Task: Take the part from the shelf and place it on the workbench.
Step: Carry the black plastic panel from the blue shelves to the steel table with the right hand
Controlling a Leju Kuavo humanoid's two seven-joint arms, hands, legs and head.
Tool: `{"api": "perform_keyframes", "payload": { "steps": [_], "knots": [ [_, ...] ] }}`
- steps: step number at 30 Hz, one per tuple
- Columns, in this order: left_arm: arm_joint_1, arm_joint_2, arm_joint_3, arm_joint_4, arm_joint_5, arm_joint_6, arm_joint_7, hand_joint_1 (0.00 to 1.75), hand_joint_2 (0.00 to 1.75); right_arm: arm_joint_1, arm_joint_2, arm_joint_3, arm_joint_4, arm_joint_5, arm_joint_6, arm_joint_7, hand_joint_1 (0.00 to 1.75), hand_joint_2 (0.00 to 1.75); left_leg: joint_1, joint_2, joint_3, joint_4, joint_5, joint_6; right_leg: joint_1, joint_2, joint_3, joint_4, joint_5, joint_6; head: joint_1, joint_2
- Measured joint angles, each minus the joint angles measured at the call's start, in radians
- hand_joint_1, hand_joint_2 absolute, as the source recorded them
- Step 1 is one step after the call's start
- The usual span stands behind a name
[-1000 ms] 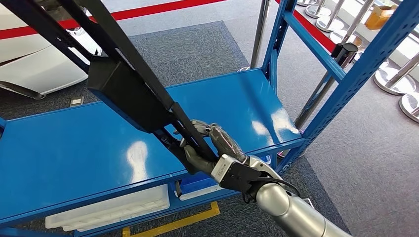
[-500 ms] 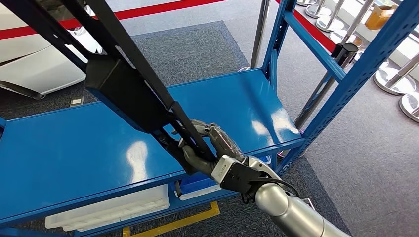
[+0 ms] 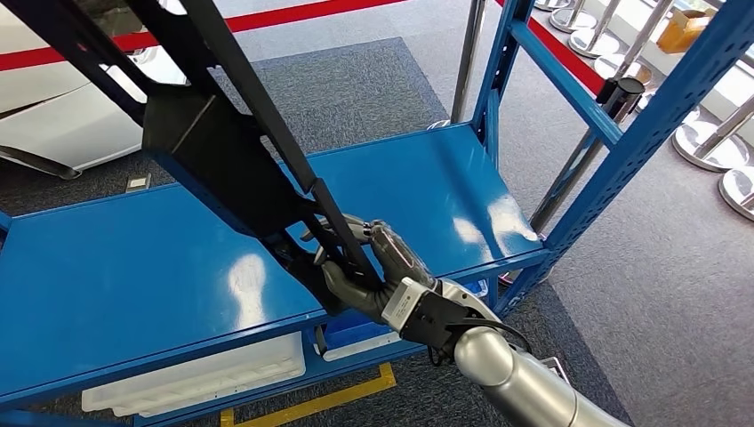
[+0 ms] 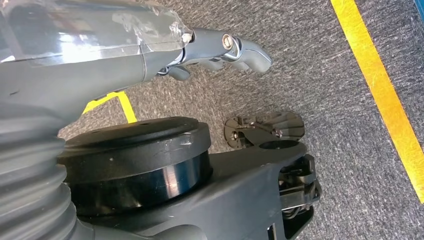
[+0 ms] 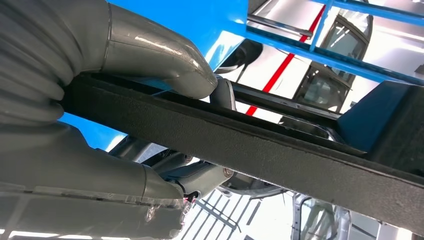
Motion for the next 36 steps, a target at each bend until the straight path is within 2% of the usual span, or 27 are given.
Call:
{"api": "perform_keyframes", "payload": {
  "steps": [14, 18, 21, 22, 23, 25, 26, 27, 28, 29, 31, 32, 33, 36],
  "knots": [
    [0.0, 0.0, 0.006, 0.0, -0.008, -0.018, 0.006, 0.0, 1.75, -0.001, 0.007, 0.003, 0.022, -0.002, 0.003, -0.003, 1.75, 1.75, -0.004, 0.0, -0.001, 0.003, -0.003, 0.004, -0.005, -0.002, 0.0, 0.0, -0.001, 0.002, -0.002, 0.0],
    [0.0, 0.0, 0.006, 0.0, -0.013, -0.027, 0.007, 0.0, 1.75, -0.001, 0.007, 0.006, 0.025, -0.002, 0.003, -0.001, 1.75, 1.75, -0.009, 0.0, -0.001, 0.007, -0.007, 0.011, -0.01, -0.003, 0.002, -0.001, -0.002, 0.009, -0.004, 0.0],
    [0.0, 0.0, 0.006, 0.0, -0.021, -0.04, 0.009, 0.0, 1.75, -0.001, 0.007, 0.006, 0.025, -0.001, 0.002, 0.004, 1.75, 1.75, -0.007, 0.001, 0.003, -0.003, 0.003, 0.022, -0.013, -0.003, 0.002, 0.002, -0.005, 0.02, -0.005, 0.0],
    [-0.001, 0.0, 0.006, 0.0, -0.023, -0.044, 0.011, 0.0, 1.75, -0.001, 0.007, 0.007, 0.025, 0.0, 0.001, 0.006, 1.75, 1.75, -0.004, 0.002, 0.006, -0.011, 0.008, 0.027, -0.013, -0.004, -0.003, 0.016, -0.019, 0.024, -0.003, 0.0],
    [-0.001, 0.0, 0.006, 0.0, -0.025, -0.047, 0.012, 0.0, 1.75, -0.001, 0.007, 0.007, 0.025, 0.001, 0.0, 0.009, 1.75, 1.75, 0.0, 0.004, 0.007, -0.018, 0.012, 0.03, -0.014, -0.004, -0.016, 0.05, -0.046, 0.028, 0.0, 0.0],
    [-0.002, 0.0, 0.006, 0.0, -0.028, -0.051, 0.014, 0.0, 1.75, 0.002, 0.006, 0.007, 0.025, 0.003, -0.002, 0.014, 1.75, 1.75, 0.002, 0.006, 0.005, -0.02, 0.016, 0.032, -0.018, -0.004, -0.064, 0.167, -0.115, 0.036, 0.011, 0.0],
    [-0.002, 0.0, 0.006, 0.0, -0.029, -0.052, 0.015, 0.0, 1.75, 0.004, 0.005, 0.007, 0.025, 0.004, -0.003, 0.016, 1.75, 1.75, 0.003, 0.006, 0.002, -0.018, 0.016, 0.032, -0.021, -0.004, -0.089, 0.228, -0.14, 0.041, 0.015, 0.0],
    [-0.002, 0.0, 0.006, 0.0, -0.029, -0.053, 0.015, 0.0, 1.75, 0.007, 0.005, 0.007, 0.025, 0.005, -0.003, 0.018, 1.75, 1.75, 0.005, 0.007, -0.001, -0.016, 0.017, 0.031, -0.025, -0.004, -0.101, 0.262, -0.146, 0.045, 0.018, 0.0],
    [-0.002, 0.0, 0.006, 0.0, -0.03, -0.053, 0.016, 0.0, 1.75, 0.009, 0.004, 0.007, 0.025, 0.006, -0.004, 0.019, 1.75, 1.75, 0.008, 0.007, -0.004, -0.013, 0.017, 0.028, -0.028, -0.004, -0.096, 0.26, -0.132, 0.05, 0.021, 0.0],
    [-0.002, 0.0, 0.006, 0.0, -0.03, -0.053, 0.016, 0.0, 1.75, 0.01, 0.004, 0.007, 0.025, 0.006, -0.004, 0.021, 1.75, 1.75, 0.012, 0.007, -0.008, -0.008, 0.017, 0.025, -0.033, -0.005, -0.072, 0.219, -0.102, 0.055, 0.024, 0.0],
    [-0.003, 0.001, 0.006, 0.0, -0.031, -0.055, 0.016, 0.0, 1.75, 0.01, 0.004, 0.007, 0.025, 0.006, -0.006, 0.025, 1.75, 1.75, 0.017, 0.007, -0.018, 0.007, 0.015, 0.011, -0.04, -0.004, -0.005, 0.092, -0.051, 0.063, 0.033, 0.0],
    [-0.004, 0.001, 0.006, 0.0, -0.031, -0.055, 0.016, 0.0, 1.75, 0.011, 0.003, 0.007, 0.025, 0.007, -0.006, 0.027, 1.75, 1.75, 0.017, 0.006, -0.023, 0.014, 0.015, 0.003, -0.041, -0.001, 0.015, 0.051, -0.038, 0.061, 0.038, 0.0],
    [-0.004, 0.001, 0.006, 0.0, -0.032, -0.056, 0.016, 0.0, 1.75, 0.011, 0.003, 0.007, 0.024, 0.008, -0.007, 0.028, 1.75, 1.75, 0.015, 0.005, -0.027, 0.02, 0.016, -0.005, -0.04, 0.002, 0.021, 0.034, -0.037, 0.054, 0.04, 0.0],
    [-0.004, 0.002, 0.006, 0.0, -0.032, -0.055, 0.018, 0.0, 1.75, 0.013, 0.001, 0.007, 0.022, 0.01, -0.01, 0.032, 1.75, 1.75, 0.018, 0.002, -0.036, 0.029, 0.023, -0.026, -0.036, 0.006, 0.004, 0.038, -0.03, 0.024, 0.026, 0.0]
  ]
}}
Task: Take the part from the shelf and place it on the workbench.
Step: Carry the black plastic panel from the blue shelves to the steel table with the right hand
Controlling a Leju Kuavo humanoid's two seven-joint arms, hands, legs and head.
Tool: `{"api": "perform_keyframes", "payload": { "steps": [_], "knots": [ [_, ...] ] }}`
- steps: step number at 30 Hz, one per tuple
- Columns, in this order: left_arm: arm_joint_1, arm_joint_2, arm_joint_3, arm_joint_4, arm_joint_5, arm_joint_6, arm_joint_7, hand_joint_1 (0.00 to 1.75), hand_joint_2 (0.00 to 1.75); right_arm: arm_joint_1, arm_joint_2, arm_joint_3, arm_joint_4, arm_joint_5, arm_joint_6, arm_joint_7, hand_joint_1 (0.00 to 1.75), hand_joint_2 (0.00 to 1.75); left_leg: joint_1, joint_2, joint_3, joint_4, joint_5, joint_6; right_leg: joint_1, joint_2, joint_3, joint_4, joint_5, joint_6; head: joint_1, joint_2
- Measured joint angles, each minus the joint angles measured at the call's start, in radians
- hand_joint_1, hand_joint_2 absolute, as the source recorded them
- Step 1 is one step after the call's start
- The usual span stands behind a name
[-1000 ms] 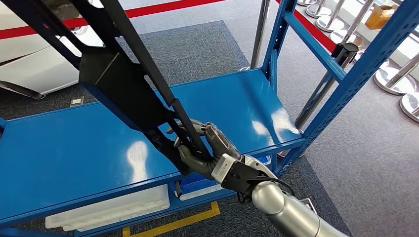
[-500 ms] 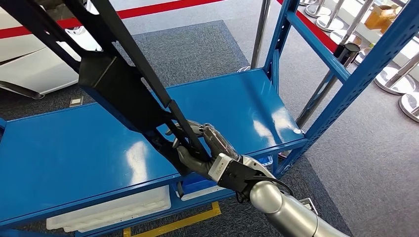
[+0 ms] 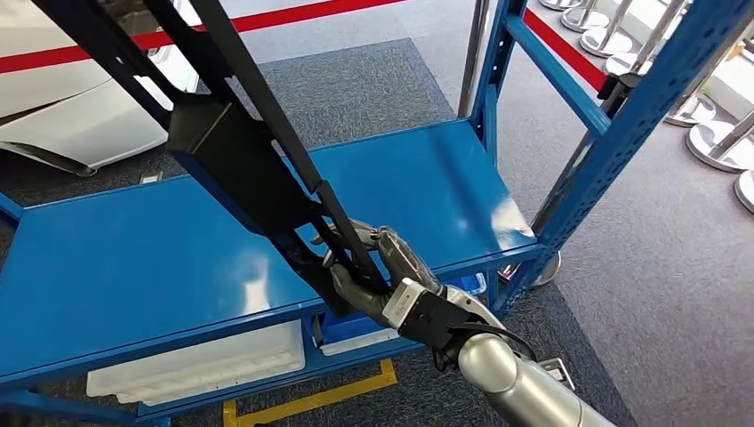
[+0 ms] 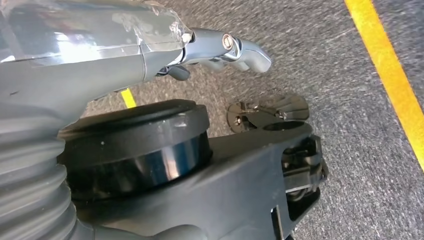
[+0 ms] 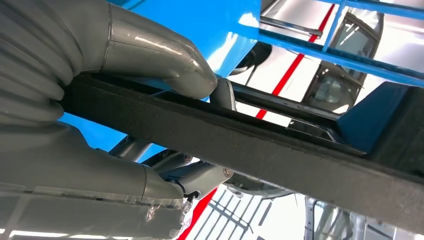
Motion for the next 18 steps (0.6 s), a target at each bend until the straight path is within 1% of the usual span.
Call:
{"api": "perform_keyframes", "payload": {
  "steps": [1, 2, 3, 4, 5, 6, 7, 8, 9, 10, 11, 12, 13, 14, 15, 16, 17, 18],
  "knots": [
    [0.0, 0.0, 0.0, 0.0, 0.0, 0.0, 0.0, 0.0, 1.75, 0.001, 0.0, 0.0, 0.0, 0.001, -0.001, 0.001, 1.75, 1.75, 0.003, 0.001, -0.007, 0.013, -0.015, -0.005, 0.002, -0.001, -0.006, 0.0, 0.006, -0.01, -0.006, 0.0],
    [0.001, 0.0, -0.001, 0.0, -0.001, 0.0, 0.001, 0.0, 1.75, 0.001, 0.0, 0.0, -0.001, 0.003, -0.003, 0.003, 1.75, 1.75, 0.004, 0.001, -0.019, 0.046, -0.047, -0.007, 0.003, -0.002, -0.014, -0.001, 0.013, -0.02, -0.013, 0.0],
    [0.001, 0.0, -0.001, 0.0, -0.001, 0.0, 0.001, 0.0, 1.75, 0.002, 0.0, 0.0, -0.001, 0.004, -0.004, 0.004, 1.75, 1.75, 0.004, 0.002, -0.036, 0.099, -0.093, -0.008, 0.006, -0.004, -0.022, -0.001, 0.02, -0.027, -0.021, 0.0],
    [0.001, 0.0, -0.001, 0.0, -0.002, 0.0, 0.001, 0.0, 1.75, 0.003, 0.0, 0.0, -0.002, 0.005, -0.005, 0.004, 1.75, 1.75, 0.003, 0.003, -0.055, 0.164, -0.143, -0.007, 0.009, -0.005, -0.032, -0.001, 0.028, -0.033, -0.03, 0.0],
    [0.0, 0.0, -0.002, 0.0, -0.002, 0.0, 0.001, 0.0, 1.75, 0.005, 0.0, 0.0, -0.002, 0.005, -0.005, 0.004, 1.75, 1.75, 0.001, 0.003, -0.07, 0.228, -0.183, -0.005, 0.014, -0.006, -0.042, -0.001, 0.035, -0.036, -0.038, 0.0],
    [0.0, 0.0, -0.002, 0.0, -0.002, 0.0, 0.001, 0.0, 1.75, 0.007, -0.001, 0.0, -0.002, 0.005, -0.006, 0.005, 1.75, 1.75, -0.003, 0.003, -0.073, 0.272, -0.204, -0.001, 0.019, -0.007, -0.053, 0.0, 0.043, -0.038, -0.044, 0.0],
    [0.0, 0.0, -0.002, 0.0, -0.002, 0.0, 0.001, 0.0, 1.75, 0.009, -0.001, 0.0, -0.002, 0.005, -0.006, 0.005, 1.75, 1.75, -0.007, 0.003, -0.059, 0.282, -0.204, 0.005, 0.025, -0.007, -0.063, 0.0, 0.051, -0.04, -0.049, 0.0],
    [0.0, 0.0, -0.002, 0.0, -0.002, 0.0, 0.001, 0.0, 1.75, 0.011, -0.001, 0.0, -0.002, 0.005, -0.006, 0.005, 1.75, 1.75, -0.014, 0.003, -0.027, 0.253, -0.187, 0.015, 0.031, -0.007, -0.073, 0.001, 0.059, -0.042, -0.053, 0.0],
    [-0.001, 0.0, -0.002, 0.0, -0.001, 0.0, 0.001, 0.0, 1.75, 0.011, -0.001, 0.0, -0.002, 0.005, -0.006, 0.005, 1.75, 1.75, -0.021, 0.002, 0.02, 0.197, -0.164, 0.029, 0.036, -0.007, -0.081, 0.001, 0.067, -0.044, -0.056, 0.0],
    [-0.003, 0.001, -0.002, 0.0, 0.0, 0.0, 0.001, 0.0, 1.75, 0.012, -0.001, 0.0, -0.002, 0.005, -0.006, 0.005, 1.75, 1.75, -0.031, 0.003, 0.073, 0.122, -0.15, 0.046, 0.04, -0.007, -0.087, 0.0, 0.074, -0.044, -0.058, 0.0],
    [-0.004, 0.002, -0.002, 0.0, 0.0, 0.0, 0.001, 0.0, 1.75, 0.012, -0.001, 0.0, -0.002, 0.005, -0.006, 0.005, 1.75, 1.75, -0.037, 0.005, 0.118, 0.055, -0.141, 0.057, 0.042, -0.009, -0.091, 0.0, 0.081, -0.044, -0.057, 0.0],
    [-0.006, 0.003, -0.002, 0.0, 0.001, 0.0, 0.001, 0.0, 1.75, 0.011, -0.001, 0.0, -0.002, 0.005, -0.006, 0.005, 1.75, 1.75, -0.042, 0.007, 0.145, 0.008, -0.138, 0.063, 0.041, -0.011, -0.092, -0.001, 0.088, -0.041, -0.054, 0.0],
    [-0.007, 0.004, -0.002, 0.0, 0.001, 0.0, 0.002, 0.0, 1.75, 0.011, 0.0, 0.0, -0.003, 0.005, -0.006, 0.005, 1.75, 1.75, -0.046, 0.01, 0.158, -0.019, -0.138, 0.066, 0.038, -0.014, -0.093, -0.003, 0.095, -0.035, -0.053, 0.0],
    [-0.007, 0.004, -0.002, 0.0, 0.001, 0.0, 0.002, 0.0, 1.75, 0.011, 0.0, 0.0, -0.003, 0.005, -0.006, 0.005, 1.75, 1.75, -0.047, 0.012, 0.157, -0.028, -0.128, 0.065, 0.034, -0.016, -0.092, -0.007, 0.103, -0.029, -0.054, 0.0],
    [-0.006, 0.003, -0.003, 0.0, 0.002, 0.0, 0.002, 0.0, 1.75, 0.011, -0.001, 0.0, -0.004, 0.005, -0.006, 0.005, 1.75, 1.75, -0.047, 0.013, 0.155, -0.038, -0.115, 0.067, 0.033, -0.018, -0.094, -0.008, 0.108, -0.022, -0.057, 0.0],
    [-0.006, 0.003, -0.003, 0.0, 0.002, 0.0, 0.002, 0.0, 1.75, 0.011, -0.001, 0.0, -0.004, 0.005, -0.006, 0.006, 1.75, 1.75, -0.045, 0.014, 0.152, -0.05, -0.1, 0.071, 0.033, -0.017, -0.098, -0.005, 0.101, -0.015, -0.061, 0.0],
    [-0.006, 0.003, -0.003, 0.0, 0.002, 0.0, 0.002, 0.0, 1.75, 0.012, -0.002, 0.0, -0.005, 0.005, -0.005, 0.006, 1.75, 1.75, -0.042, 0.015, 0.146, -0.061, -0.084, 0.074, 0.034, -0.016, -0.106, 0.013, 0.077, -0.01, -0.06, 0.0],
    [-0.006, 0.003, -0.003, 0.0, 0.002, -0.001, 0.002, 0.0, 1.75, 0.012, -0.002, 0.0, -0.005, 0.005, -0.005, 0.006, 1.75, 1.75, -0.038, 0.016, 0.136, -0.069, -0.069, 0.076, 0.034, -0.014, -0.119, 0.049, 0.036, -0.004, -0.056, 0.0]
  ]
}}
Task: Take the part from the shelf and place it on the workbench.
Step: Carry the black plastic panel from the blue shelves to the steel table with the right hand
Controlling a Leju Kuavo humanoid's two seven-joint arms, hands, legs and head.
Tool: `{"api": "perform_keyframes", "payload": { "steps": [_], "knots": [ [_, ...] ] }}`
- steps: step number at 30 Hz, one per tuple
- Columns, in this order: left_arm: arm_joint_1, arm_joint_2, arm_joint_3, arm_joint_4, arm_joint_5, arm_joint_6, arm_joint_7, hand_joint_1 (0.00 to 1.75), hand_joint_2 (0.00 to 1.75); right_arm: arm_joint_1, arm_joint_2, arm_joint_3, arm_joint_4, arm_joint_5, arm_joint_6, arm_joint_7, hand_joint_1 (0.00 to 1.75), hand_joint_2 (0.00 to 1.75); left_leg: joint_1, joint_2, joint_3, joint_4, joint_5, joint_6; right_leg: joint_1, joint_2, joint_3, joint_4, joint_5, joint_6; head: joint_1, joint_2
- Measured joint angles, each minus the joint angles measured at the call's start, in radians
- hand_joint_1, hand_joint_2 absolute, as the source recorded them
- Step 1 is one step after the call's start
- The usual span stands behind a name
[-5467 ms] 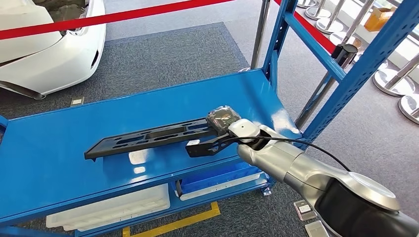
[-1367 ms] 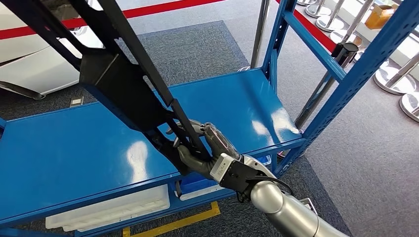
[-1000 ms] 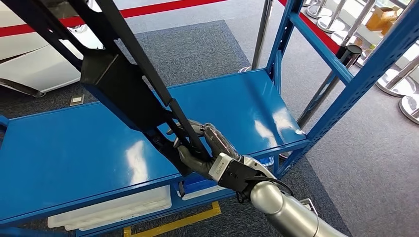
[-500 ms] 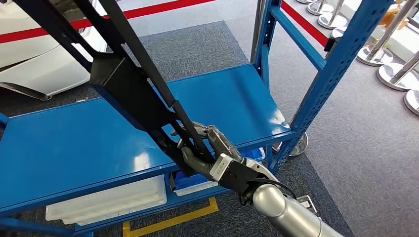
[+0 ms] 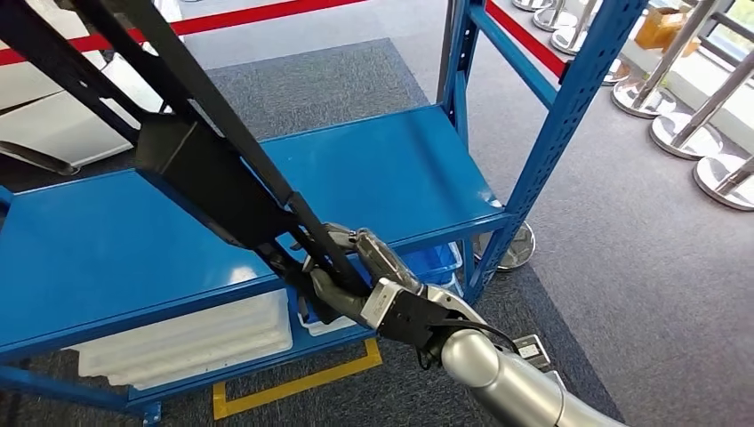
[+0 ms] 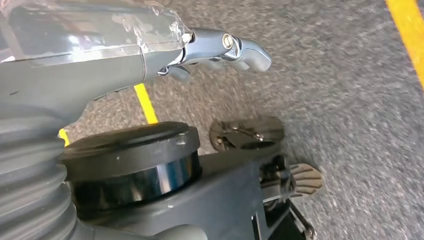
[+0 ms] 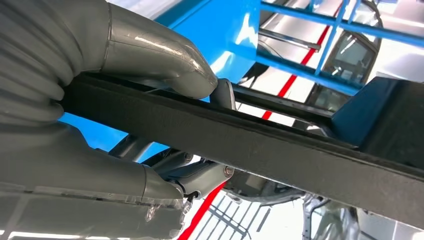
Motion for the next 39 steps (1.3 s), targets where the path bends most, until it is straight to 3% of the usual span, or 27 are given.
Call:
{"api": "perform_keyframes", "payload": {
  "steps": [2, 3, 4, 6, 7, 8, 10, 12, 13, 14, 17, 18, 19, 20, 22, 24, 26, 28, 29, 30, 32, 33, 34, 36, 37, 38, 39],
  "knots": [
    [0.0, 0.0, -0.001, 0.0, 0.0, -0.002, 0.0, 0.0, 1.75, 0.002, -0.001, 0.0, 0.0, 0.0, 0.0, 0.001, 1.75, 1.75, 0.002, 0.001, -0.03, 0.002, 0.022, 0.002, -0.006, 0.001, -0.03, 0.112, -0.09, 0.011, 0.014, 0.0],
    [0.0, 0.0, -0.001, 0.0, 0.0, -0.002, 0.001, 0.0, 1.75, 0.004, -0.001, 0.0, 0.0, 0.0, 0.0, 0.001, 1.75, 1.75, 0.003, 0.002, -0.047, 0.007, 0.032, 0.0, -0.011, 0.001, -0.037, 0.164, -0.11, 0.016, 0.02, 0.0],
    [0.0, -0.001, -0.001, 0.0, 0.0, -0.002, 0.001, 0.0, 1.75, 0.005, -0.002, 0.0, 0.0, 0.0, 0.0, 0.001, 1.75, 1.75, 0.005, 0.003, -0.066, 0.014, 0.04, -0.003, -0.016, 0.0, -0.032, 0.192, -0.106, 0.022, 0.024, 0.0],
    [0.0, -0.001, -0.001, 0.0, 0.0, -0.002, 0.001, 0.0, 1.75, 0.006, -0.003, 0.0, 0.0, 0.0, 0.0, 0.001, 1.75, 1.75, 0.011, 0.004, -0.105, 0.036, 0.053, -0.011, -0.025, -0.001, 0.026, 0.15, -0.055, 0.034, 0.031, 0.0],
    [0.0, 0.0, -0.002, 0.0, 0.0, -0.002, 0.001, 0.0, 1.75, 0.006, -0.003, 0.0, 0.0, 0.0, 0.001, 0.001, 1.75, 1.75, 0.014, 0.004, -0.123, 0.05, 0.058, -0.016, -0.028, -0.002, 0.07, 0.09, -0.045, 0.04, 0.035, 0.0],
    [-0.001, 0.0, -0.002, 0.0, 0.0, -0.002, 0.001, 0.0, 1.75, 0.006, -0.002, 0.0, 0.0, 0.0, 0.003, 0.001, 1.75, 1.75, 0.016, 0.004, -0.139, 0.063, 0.061, -0.022, -0.028, -0.001, 0.111, 0.029, -0.047, 0.039, 0.041, 0.0],
    [-0.001, 0.0, -0.002, 0.0, 0.0, 0.0, 0.001, 0.0, 1.75, 0.006, -0.001, 0.0, 0.0, -0.002, 0.008, 0.001, 1.75, 1.75, 0.016, 0.004, -0.157, 0.081, 0.071, -0.035, -0.023, 0.001, 0.148, -0.04, -0.069, 0.023, 0.047, 0.0],
    [0.0, -0.001, -0.002, 0.0, 0.001, 0.002, 0.001, 0.0, 1.75, 0.005, 0.0, 0.0, 0.0, -0.004, 0.011, 0.001, 1.75, 1.75, 0.017, 0.002, -0.163, 0.084, 0.083, -0.05, -0.019, 0.002, 0.14, -0.044, -0.06, -0.001, 0.046, 0.0],
    [0.001, -0.001, -0.002, 0.0, 0.001, 0.002, 0.001, 0.0, 1.75, 0.005, 0.001, 0.0, 0.0, -0.005, 0.012, 0.0, 1.75, 1.75, 0.019, 0.0, -0.169, 0.091, 0.077, -0.057, -0.019, 0.001, 0.132, -0.044, -0.051, -0.012, 0.044, 0.0],
    [0.001, -0.001, -0.002, 0.0, 0.001, 0.003, 0.001, 0.0, 1.75, 0.005, 0.003, 0.0, 0.0, -0.006, 0.013, 0.0, 1.75, 1.75, 0.021, -0.001, -0.18, 0.112, 0.05, -0.062, -0.02, -0.001, 0.121, -0.046, -0.04, -0.022, 0.041, 0.0],
    [0.001, -0.001, -0.002, 0.0, 0.001, 0.004, 0.001, 0.0, 1.75, 0.005, 0.006, 0.0, 0.0, -0.006, 0.015, 0.0, 1.75, 1.75, 0.025, -0.003, -0.221, 0.268, -0.098, -0.074, -0.019, -0.002, 0.079, -0.048, -0.004, -0.037, 0.021, 0.0],
    [0.001, -0.001, -0.002, 0.0, 0.001, 0.004, 0.001, 0.0, 1.75, 0.005, 0.007, 0.0, 0.0, -0.006, 0.015, 0.0, 1.75, 1.75, 0.025, -0.003, -0.226, 0.323, -0.126, -0.075, -0.017, -0.002, 0.064, -0.047, 0.008, -0.037, 0.016, 0.0],
    [0.001, -0.001, -0.002, 0.0, 0.001, 0.004, 0.001, 0.0, 1.75, 0.005, 0.007, 0.0, 0.0, -0.007, 0.015, 0.0, 1.75, 1.75, 0.025, -0.003, -0.22, 0.356, -0.13, -0.075, -0.016, -0.002, 0.049, -0.047, 0.019, -0.037, 0.012, 0.0],
    [0.0, -0.001, -0.002, 0.0, 0.002, 0.004, 0.001, 0.0, 1.75, 0.005, 0.007, 0.0, 0.0, -0.007, 0.016, 0.0, 1.75, 1.75, 0.024, -0.003, -0.199, 0.359, -0.113, -0.072, -0.015, -0.002, 0.034, -0.046, 0.031, -0.036, 0.008, 0.0],
    [-0.001, -0.001, -0.002, 0.0, 0.002, 0.004, 0.001, 0.0, 1.75, 0.005, 0.007, 0.0, 0.0, -0.009, 0.018, 0.0, 1.75, 1.75, 0.021, -0.005, -0.107, 0.271, -0.067, -0.061, -0.013, -0.002, 0.007, -0.046, 0.055, -0.032, 0.002, 0.0],
    [-0.004, 0.0, -0.002, 0.0, 0.002, 0.004, 0.0, 0.0, 1.75, 0.005, 0.007, 0.0, 0.0, -0.011, 0.018, 0.0, 1.75, 1.75, 0.016, -0.006, 0.005, 0.124, -0.069, -0.047, -0.012, -0.002, -0.008, -0.046, 0.077, -0.023, -0.003, 0.0],
    [-0.006, 0.0, -0.002, 0.0, 0.003, 0.004, -0.001, 0.0, 1.75, 0.006, 0.008, 0.0, 0.0, -0.013, 0.019, 0.0, 1.75, 1.75, 0.008, -0.004, 0.049, 0.046, -0.081, -0.038, -0.014, -0.005, -0.01, -0.053, 0.099, -0.01, -0.005, 0.0],
    [-0.004, -0.001, -0.002, 0.0, 0.003, 0.004, -0.001, 0.0, 1.75, 0.007, 0.008, 0.0, 0.0, -0.016, 0.019, 0.0, 1.75, 1.75, 0.008, 0.0, 0.033, 0.03, -0.056, -0.028, -0.016, -0.007, -0.012, -0.063, 0.114, 0.004, -0.006, 0.0],
    [-0.004, -0.001, -0.003, 0.0, 0.003, 0.004, -0.001, 0.0, 1.75, 0.009, 0.008, 0.0, 0.0, -0.017, 0.019, 0.001, 1.75, 1.75, 0.009, 0.001, 0.022, 0.024, -0.042, -0.021, -0.016, -0.006, -0.017, -0.056, 0.098, 0.01, -0.006, 0.0],
    [-0.003, -0.001, -0.003, 0.0, 0.002, 0.004, -0.001, 0.0, 1.75, 0.01, 0.007, 0.0, 0.0, -0.018, 0.019, 0.001, 1.75, 1.75, 0.011, 0.003, 0.008, 0.019, -0.026, -0.014, -0.016, -0.004, -0.027, -0.029, 0.058, 0.013, -0.001, 0.0],
    [-0.003, -0.001, -0.003, 0.0, 0.0, 0.003, -0.001, 0.0, 1.75, 0.014, 0.006, 0.0, 0.0, -0.018, 0.018, 0.002, 1.75, 1.75, 0.012, 0.004, -0.025, 0.018, 0.002, -0.006, -0.016, -0.002, -0.05, 0.08, -0.054, 0.019, 0.012, 0.0],
    [-0.003, -0.001, -0.003, 0.0, -0.001, 0.001, -0.001, 0.0, 1.75, 0.017, 0.005, 0.0, 0.0, -0.018, 0.018, 0.002, 1.75, 1.75, 0.011, 0.004, -0.042, 0.02, 0.015, -0.005, -0.016, -0.002, -0.059, 0.146, -0.091, 0.021, 0.019, 0.0],
    [-0.003, -0.001, -0.003, 0.0, -0.003, 0.0, -0.001, 0.0, 1.75, 0.02, 0.005, -0.001, 0.0, -0.019, 0.017, 0.003, 1.75, 1.75, 0.011, 0.005, -0.059, 0.022, 0.028, -0.005, -0.017, -0.002, -0.06, 0.197, -0.099, 0.024, 0.024, 0.0],
    [-0.002, -0.001, -0.004, 0.0, -0.008, -0.004, -0.001, 0.0, 1.75, 0.025, 0.004, -0.001, 0.0, -0.019, 0.015, 0.007, 1.75, 1.75, 0.011, 0.007, -0.096, 0.033, 0.051, -0.008, -0.017, -0.002, -0.021, 0.214, -0.051, 0.026, 0.034, 0.0],
    [-0.002, -0.001, -0.005, 0.0, -0.01, -0.006, -0.001, 0.0, 1.75, 0.026, 0.003, -0.001, 0.0, -0.018, 0.013, 0.009, 1.75, 1.75, 0.011, 0.008, -0.114, 0.042, 0.06, -0.011, -0.017, -0.003, 0.024, 0.173, -0.026, 0.025, 0.039, 0.0],
    [-0.003, -0.001, -0.006, 0.0, -0.013, -0.007, -0.001, 0.0, 1.75, 0.026, 0.003, -0.002, 0.0, -0.018, 0.011, 0.01, 1.75, 1.75, 0.01, 0.008, -0.131, 0.052, 0.067, -0.015, -0.016, -0.003, 0.079, 0.107, -0.022, 0.022, 0.044, 0.0],
    [-0.003, -0.001, -0.008, 0.0, -0.014, -0.008, -0.001, 0.0, 1.75, 0.026, 0.003, -0.002, 0.0, -0.016, 0.009, 0.012, 1.75, 1.75, 0.009, 0.008, -0.143, 0.061, 0.073, -0.02, -0.015, -0.003, 0.13, 0.036, -0.037, 0.016, 0.048, 0.0]
  ]
}}
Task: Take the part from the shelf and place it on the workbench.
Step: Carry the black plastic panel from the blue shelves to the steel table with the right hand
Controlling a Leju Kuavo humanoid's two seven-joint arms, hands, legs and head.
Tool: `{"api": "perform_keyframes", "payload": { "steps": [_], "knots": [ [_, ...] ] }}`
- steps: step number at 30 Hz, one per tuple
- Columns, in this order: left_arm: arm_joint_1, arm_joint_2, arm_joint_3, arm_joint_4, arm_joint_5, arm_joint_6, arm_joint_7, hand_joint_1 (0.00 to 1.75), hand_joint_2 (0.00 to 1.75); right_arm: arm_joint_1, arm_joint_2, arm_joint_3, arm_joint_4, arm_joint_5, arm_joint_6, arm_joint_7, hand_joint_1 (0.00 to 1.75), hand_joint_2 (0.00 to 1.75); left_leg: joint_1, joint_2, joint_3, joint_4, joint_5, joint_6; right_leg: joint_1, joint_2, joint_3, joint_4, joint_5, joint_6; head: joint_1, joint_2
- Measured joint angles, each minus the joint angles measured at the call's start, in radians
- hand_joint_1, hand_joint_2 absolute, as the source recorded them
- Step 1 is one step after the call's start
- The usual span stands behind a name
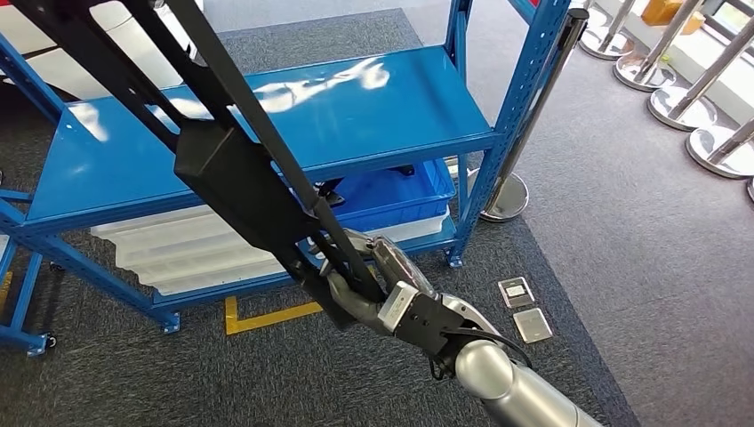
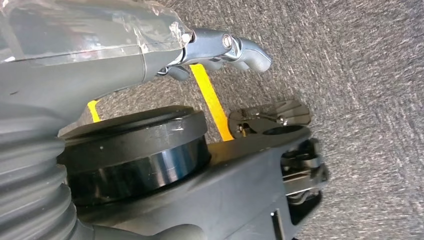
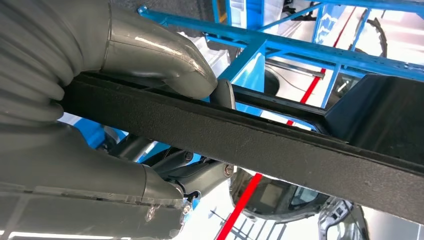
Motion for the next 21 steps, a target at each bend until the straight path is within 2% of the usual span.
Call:
{"api": "perform_keyframes", "payload": {
  "steps": [1, 2, 4, 5, 6, 7, 8, 9, 10, 11, 12, 13, 14, 15, 16, 17, 19, 20, 21],
  "knots": [
    [0.0, 0.0, -0.002, 0.0, -0.002, -0.001, -0.001, 0.0, 1.75, 0.001, 0.0, -0.001, 0.0, 0.002, -0.003, 0.001, 1.75, 1.75, -0.001, 0.0, -0.008, 0.007, 0.007, -0.005, 0.002, 0.0, 0.036, -0.055, -0.019, -0.007, 0.001, 0.0],
    [0.0, 0.0, -0.004, 0.0, -0.003, -0.002, -0.001, 0.0, 1.75, 0.002, 0.001, -0.001, -0.001, 0.004, -0.005, 0.003, 1.75, 1.75, -0.001, 0.001, -0.012, 0.01, 0.015, -0.01, 0.004, 0.001, 0.054, -0.088, -0.034, -0.014, 0.001, 0.0],
    [0.0, 0.0, -0.009, 0.0, -0.007, -0.003, -0.002, 0.0, 1.75, 0.006, 0.001, -0.002, -0.001, 0.007, -0.011, 0.007, 1.75, 1.75, 0.002, -0.001, -0.016, 0.013, 0.026, -0.023, 0.004, 0.0, 0.05, -0.099, -0.026, -0.029, -0.002, 0.0],
    [0.0, 0.0, -0.011, 0.001, -0.009, -0.004, -0.002, 0.0, 1.75, 0.008, 0.001, -0.002, -0.001, 0.008, -0.013, 0.01, 1.75, 1.75, 0.003, -0.004, -0.023, 0.025, 0.011, -0.03, 0.003, -0.001, 0.042, -0.101, -0.016, -0.037, -0.003, 0.0],
    [0.0, 0.0, -0.014, 0.001, -0.012, -0.005, -0.002, 0.0, 1.75, 0.01, 0.001, -0.002, -0.001, 0.009, -0.015, 0.012, 1.75, 1.75, 0.004, -0.007, -0.033, 0.053, -0.022, -0.037, 0.001, -0.003, 0.031, -0.103, -0.005, -0.045, -0.007, 0.0],
    [0.0, 0.0, -0.016, 0.002, -0.015, -0.006, -0.001, 0.0, 1.75, 0.013, 0.001, -0.002, -0.002, 0.01, -0.017, 0.014, 1.75, 1.75, 0.007, -0.01, -0.048, 0.1, -0.071, -0.044, -0.001, -0.004, 0.018, -0.104, 0.008, -0.05, -0.013, 0.0],
    [-0.001, 0.0, -0.018, 0.002, -0.017, -0.008, 0.0, 0.0, 1.75, 0.016, 0.001, -0.002, -0.002, 0.011, -0.019, 0.016, 1.75, 1.75, 0.009, -0.011, -0.064, 0.159, -0.124, -0.05, 0.0, -0.003, 0.003, -0.103, 0.02, -0.054, -0.02, 0.0],
    [-0.001, 0.0, -0.019, 0.002, -0.019, -0.009, 0.001, 0.0, 1.75, 0.02, 0.001, -0.003, -0.002, 0.011, -0.02, 0.016, 1.75, 1.75, 0.011, -0.011, -0.075, 0.221, -0.163, -0.054, 0.0, -0.003, -0.013, -0.103, 0.032, -0.055, -0.026, 0.0],
    [-0.002, 0.0, -0.02, 0.002, -0.02, -0.01, 0.002, 0.0, 1.75, 0.025, 0.001, -0.003, -0.003, 0.012, -0.021, 0.017, 1.75, 1.75, 0.012, -0.011, -0.077, 0.269, -0.178, -0.056, 0.0, -0.003, -0.029, -0.103, 0.045, -0.054, -0.031, 0.0],
    [-0.002, 0.0, -0.02, 0.002, -0.021, -0.011, 0.003, 0.0, 1.75, 0.029, 0.001, -0.003, -0.003, 0.013, -0.021, 0.017, 1.75, 1.75, 0.013, -0.011, -0.066, 0.292, -0.168, -0.058, 0.0, -0.004, -0.046, -0.102, 0.058, -0.052, -0.035, 0.0],
    [-0.002, 0.0, -0.021, 0.002, -0.021, -0.012, 0.004, 0.0, 1.75, 0.032, 0.001, -0.003, -0.003, 0.015, -0.021, 0.018, 1.75, 1.75, 0.014, -0.012, -0.042, 0.285, -0.142, -0.057, 0.0, -0.003, -0.062, -0.101, 0.07, -0.051, -0.038, 0.0],
    [-0.003, 0.0, -0.023, 0.003, -0.02, -0.012, 0.005, 0.0, 1.75, 0.034, 0.001, -0.003, -0.003, 0.016, -0.02, 0.018, 1.75, 1.75, 0.015, -0.012, 0.001, 0.243, -0.113, -0.055, 0.0, -0.003, -0.076, -0.101, 0.082, -0.048, -0.042, 0.0],
    [-0.004, 0.0, -0.024, 0.003, -0.02, -0.011, 0.005, 0.0, 1.75, 0.035, 0.001, -0.004, -0.003, 0.017, -0.02, 0.017, 1.75, 1.75, 0.014, -0.014, 0.056, 0.176, -0.1, -0.05, 0.0, -0.002, -0.087, -0.101, 0.093, -0.045, -0.046, 0.0],
    [-0.006, 0.0, -0.025, 0.003, -0.02, -0.01, 0.005, 0.0, 1.75, 0.035, 0.002, -0.004, -0.003, 0.018, -0.019, 0.017, 1.75, 1.75, 0.012, -0.016, 0.113, 0.094, -0.104, -0.044, 0.001, -0.002, -0.096, -0.1, 0.103, -0.039, -0.05, 0.0],
    [-0.008, 0.0, -0.027, 0.003, -0.02, -0.009, 0.004, 0.0, 1.75, 0.035, 0.002, -0.005, -0.003, 0.018, -0.018, 0.017, 1.75, 1.75, 0.01, -0.017, 0.157, 0.028, -0.114, -0.038, 0.001, -0.002, -0.1, -0.101, 0.114, -0.033, -0.051, 0.0],
    [-0.009, 0.0, -0.027, 0.003, -0.02, -0.007, 0.003, 0.0, 1.75, 0.035, 0.003, -0.006, -0.004, 0.019, -0.018, 0.017, 1.75, 1.75, 0.007, -0.018, 0.181, -0.015, -0.125, -0.032, 0.001, -0.003, -0.102, -0.104, 0.125, -0.026, -0.052, 0.0],
    [-0.009, 0.0, -0.029, 0.003, -0.02, -0.006, 0.002, 0.0, 1.75, 0.035, 0.003, -0.006, -0.004, 0.019, -0.017, 0.017, 1.75, 1.75, 0.005, -0.015, 0.177, -0.038, -0.114, -0.02, -0.001, -0.005, -0.104, -0.11, 0.143, -0.012, -0.053, 0.0],
    [-0.008, 0.0, -0.03, 0.003, -0.02, -0.006, 0.002, 0.0, 1.75, 0.035, 0.003, -0.006, -0.004, 0.019, -0.017, 0.016, 1.75, 1.75, 0.006, -0.012, 0.167, -0.043, -0.101, -0.013, -0.002, -0.003, -0.11, -0.105, 0.134, -0.006, -0.053, 0.0],
    [-0.008, 0.0, -0.031, 0.004, -0.019, -0.006, 0.002, 0.0, 1.75, 0.036, 0.002, -0.006, -0.004, 0.019, -0.017, 0.016, 1.75, 1.75, 0.008, -0.01, 0.154, -0.047, -0.087, -0.005, -0.001, -0.002, -0.119, -0.085, 0.105, -0.001, -0.05, 0.0]
  ]
}}
